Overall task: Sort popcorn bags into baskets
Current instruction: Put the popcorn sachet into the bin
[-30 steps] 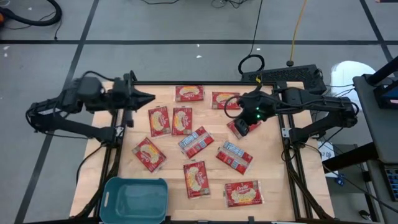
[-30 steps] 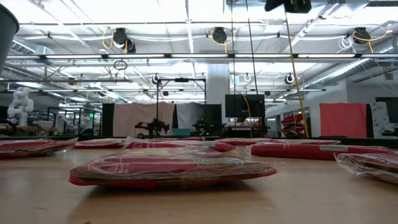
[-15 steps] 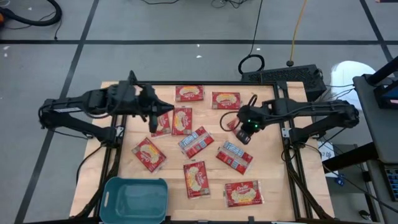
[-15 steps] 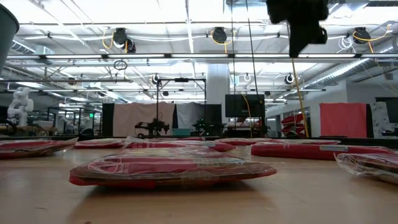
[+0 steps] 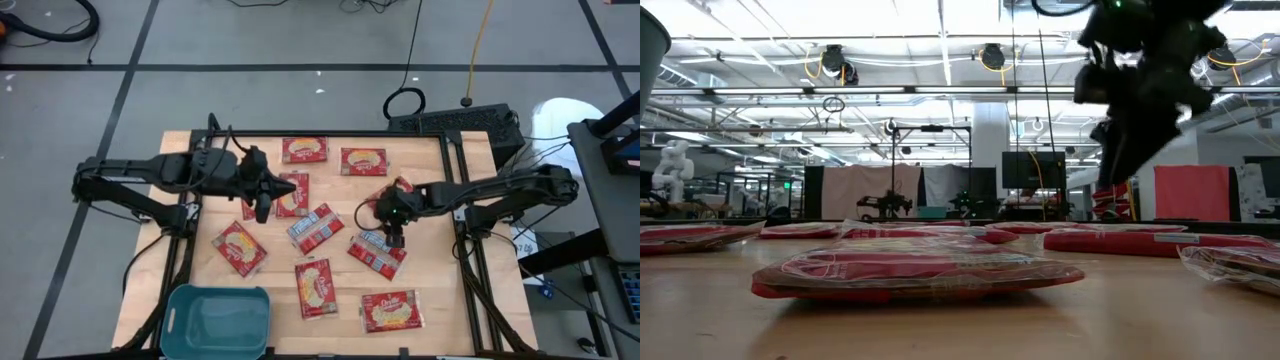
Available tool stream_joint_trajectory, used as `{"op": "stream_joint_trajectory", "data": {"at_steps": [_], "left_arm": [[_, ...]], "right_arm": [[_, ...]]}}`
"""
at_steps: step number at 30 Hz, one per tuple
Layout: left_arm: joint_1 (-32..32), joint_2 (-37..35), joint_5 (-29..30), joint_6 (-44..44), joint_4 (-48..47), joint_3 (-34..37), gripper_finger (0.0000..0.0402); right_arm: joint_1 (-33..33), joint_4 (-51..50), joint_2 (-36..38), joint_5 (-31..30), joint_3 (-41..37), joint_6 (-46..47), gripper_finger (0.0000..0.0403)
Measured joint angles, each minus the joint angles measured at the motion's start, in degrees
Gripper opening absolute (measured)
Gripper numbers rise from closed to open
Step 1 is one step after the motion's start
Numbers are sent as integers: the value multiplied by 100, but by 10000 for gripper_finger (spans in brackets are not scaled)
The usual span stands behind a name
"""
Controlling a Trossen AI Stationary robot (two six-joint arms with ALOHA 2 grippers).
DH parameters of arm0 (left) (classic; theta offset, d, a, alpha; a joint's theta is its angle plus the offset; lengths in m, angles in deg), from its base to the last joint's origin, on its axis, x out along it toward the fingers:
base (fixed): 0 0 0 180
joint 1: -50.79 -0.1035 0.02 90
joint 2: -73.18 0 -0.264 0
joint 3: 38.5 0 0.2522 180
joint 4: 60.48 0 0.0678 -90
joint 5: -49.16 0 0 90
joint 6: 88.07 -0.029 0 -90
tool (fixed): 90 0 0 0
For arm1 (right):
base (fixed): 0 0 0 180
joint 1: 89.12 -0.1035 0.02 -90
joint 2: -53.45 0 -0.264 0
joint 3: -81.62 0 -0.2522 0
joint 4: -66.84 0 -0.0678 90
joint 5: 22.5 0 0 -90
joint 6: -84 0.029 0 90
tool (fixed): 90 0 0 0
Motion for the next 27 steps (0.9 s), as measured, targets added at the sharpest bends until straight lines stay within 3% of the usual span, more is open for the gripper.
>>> {"op": "stream_joint_trajectory", "data": {"at_steps": [9,16,21,27], "left_arm": [[314,166,545,121,111,1,26],[359,361,882,130,524,4,26],[347,536,929,-75,676,13,26],[260,679,947,-184,790,2,26]], "right_arm": [[107,392,2,-272,-795,-332,233],[108,447,2,-1262,-961,-510,235],[108,751,-76,-1339,-961,-1039,210],[97,883,-457,-995,-959,-1055,138]]}}
